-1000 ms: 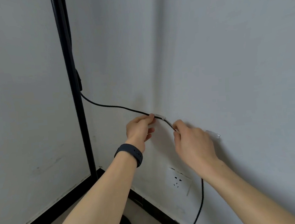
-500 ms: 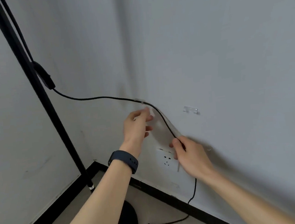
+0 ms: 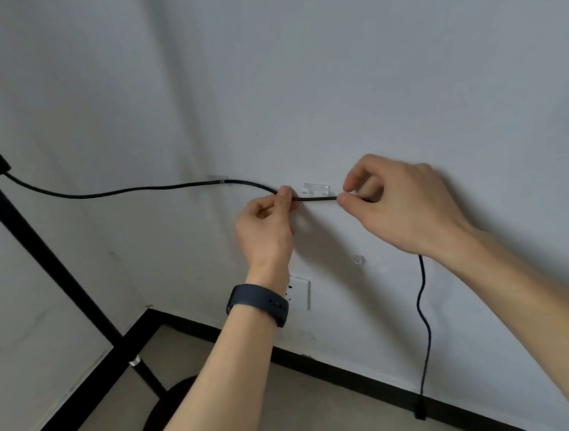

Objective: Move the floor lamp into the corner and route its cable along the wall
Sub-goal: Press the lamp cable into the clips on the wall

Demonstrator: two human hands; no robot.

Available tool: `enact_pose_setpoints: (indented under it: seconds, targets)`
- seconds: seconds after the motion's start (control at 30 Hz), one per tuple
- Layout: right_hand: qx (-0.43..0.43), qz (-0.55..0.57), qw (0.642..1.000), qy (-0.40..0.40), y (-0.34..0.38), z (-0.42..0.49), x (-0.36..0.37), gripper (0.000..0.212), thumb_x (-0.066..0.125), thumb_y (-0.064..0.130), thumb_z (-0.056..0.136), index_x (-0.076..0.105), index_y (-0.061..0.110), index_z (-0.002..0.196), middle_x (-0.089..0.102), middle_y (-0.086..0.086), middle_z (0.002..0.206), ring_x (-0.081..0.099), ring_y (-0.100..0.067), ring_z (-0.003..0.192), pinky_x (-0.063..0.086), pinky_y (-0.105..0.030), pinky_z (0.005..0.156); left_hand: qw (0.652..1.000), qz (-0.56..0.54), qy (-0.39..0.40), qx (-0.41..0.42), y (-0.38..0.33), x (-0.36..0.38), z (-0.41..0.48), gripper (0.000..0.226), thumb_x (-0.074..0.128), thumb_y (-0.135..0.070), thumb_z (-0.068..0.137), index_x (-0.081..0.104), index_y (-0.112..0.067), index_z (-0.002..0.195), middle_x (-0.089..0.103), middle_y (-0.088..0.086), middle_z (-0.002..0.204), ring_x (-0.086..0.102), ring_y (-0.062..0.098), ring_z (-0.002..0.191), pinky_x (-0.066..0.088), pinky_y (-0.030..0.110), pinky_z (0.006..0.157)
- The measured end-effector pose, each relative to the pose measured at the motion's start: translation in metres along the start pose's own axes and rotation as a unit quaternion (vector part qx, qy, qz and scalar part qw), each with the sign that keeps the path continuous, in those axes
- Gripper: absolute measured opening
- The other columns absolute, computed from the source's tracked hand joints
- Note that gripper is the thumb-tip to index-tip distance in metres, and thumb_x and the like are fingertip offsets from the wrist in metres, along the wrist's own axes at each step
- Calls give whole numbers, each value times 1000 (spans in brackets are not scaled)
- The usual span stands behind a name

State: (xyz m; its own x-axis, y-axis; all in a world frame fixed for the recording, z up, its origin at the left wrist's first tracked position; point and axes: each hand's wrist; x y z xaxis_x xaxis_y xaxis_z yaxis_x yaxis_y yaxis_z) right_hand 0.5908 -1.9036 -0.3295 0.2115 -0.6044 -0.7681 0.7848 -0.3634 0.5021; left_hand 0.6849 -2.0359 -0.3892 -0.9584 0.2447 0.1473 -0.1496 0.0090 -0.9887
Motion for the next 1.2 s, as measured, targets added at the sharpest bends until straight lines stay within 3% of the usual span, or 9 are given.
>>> enact_pose_setpoints:
  seconds: [0.2, 0.37, 0.5, 0.67, 0.9, 1.0, 1.1, 1.2]
  targets:
    - [-74, -65, 989, -105, 3, 6, 3, 15, 63, 36, 93, 65, 22, 90, 75, 6, 80, 67, -28, 81, 55, -41, 70, 998, -25, -61, -3, 1, 12, 0, 23, 73, -41, 85, 63, -21, 78, 73, -7, 75, 56, 15, 53, 48, 25, 60]
    - [-99, -56, 978, -174, -16, -11, 24, 13, 62, 32, 95, 65, 19, 93, 72, -2, 81, 67, -33, 75, 52, -38, 60, 997, -56, -54, -17, -5, 12, 2, 20, 75, -38, 86, 66, -21, 81, 74, -7, 78, 51, 10, 46, 42, 18, 47]
    - [-64, 27, 994, -87, -39, -42, 62, 14, 53, 28, 100, 58, 23, 112, 75, 4, 82, 72, -25, 75, 55, -38, 67, 995, -67, -66, -25, -4, 11, 0, 20, 76, -39, 84, 67, -21, 80, 75, -5, 79, 47, 6, 37, 43, 23, 52]
    - [33, 136, 985, 104, -51, -71, 85, 28, 34, 33, 106, 56, 22, 92, 71, 8, 74, 69, -12, 71, 55, -44, 75, 992, -96, -74, -20, -1, 2, 2, 20, 75, -40, 85, 67, -22, 82, 73, -10, 73, 50, 6, 44, 44, 23, 52]
    - [67, 85, 989, 104, -74, -78, 91, 35, 34, 42, 103, 57, 29, 81, 63, 3, 61, 60, -17, 60, 54, -43, 66, 998, -44, -40, -33, 8, 12, -14, 29, 70, -46, 88, 67, -18, 91, 71, -12, 72, 48, 11, 46, 44, 21, 50]
    - [60, 88, 989, 105, -69, -66, 91, 36, 37, 42, 102, 62, 26, 82, 61, 4, 59, 60, -17, 58, 53, -40, 64, 1000, -5, 4, 21, 12, 9, -22, 38, 62, -55, 90, 66, -17, 93, 71, -10, 77, 54, 10, 53, 45, 16, 51]
    - [66, 101, 987, 106, -73, -64, 90, 37, 37, 46, 102, 62, 28, 81, 66, 4, 64, 64, -18, 64, 54, -39, 67, 980, 127, 127, 82, 29, 7, -41, 27, 68, -49, 88, 73, -23, 89, 75, -10, 85, 66, 6, 75, 50, 19, 70]
    - [88, 142, 978, 126, -82, -68, 92, 37, 40, 42, 102, 62, 28, 77, 72, 8, 66, 68, -11, 67, 56, -38, 73, 957, 210, 162, 121, 44, 9, -48, 8, 70, -33, 88, 75, -26, 91, 74, -14, 82, 67, -1, 80, 48, 12, 70]
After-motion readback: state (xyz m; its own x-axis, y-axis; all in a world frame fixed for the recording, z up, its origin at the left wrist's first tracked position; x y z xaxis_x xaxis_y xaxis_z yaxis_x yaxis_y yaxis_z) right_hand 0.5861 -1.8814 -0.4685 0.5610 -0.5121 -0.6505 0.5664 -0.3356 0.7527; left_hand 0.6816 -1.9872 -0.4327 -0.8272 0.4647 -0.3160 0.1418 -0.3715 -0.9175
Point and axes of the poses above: each hand's wrist, its own z-axis towards the middle knuckle, its own x-axis out of the palm, y = z × x
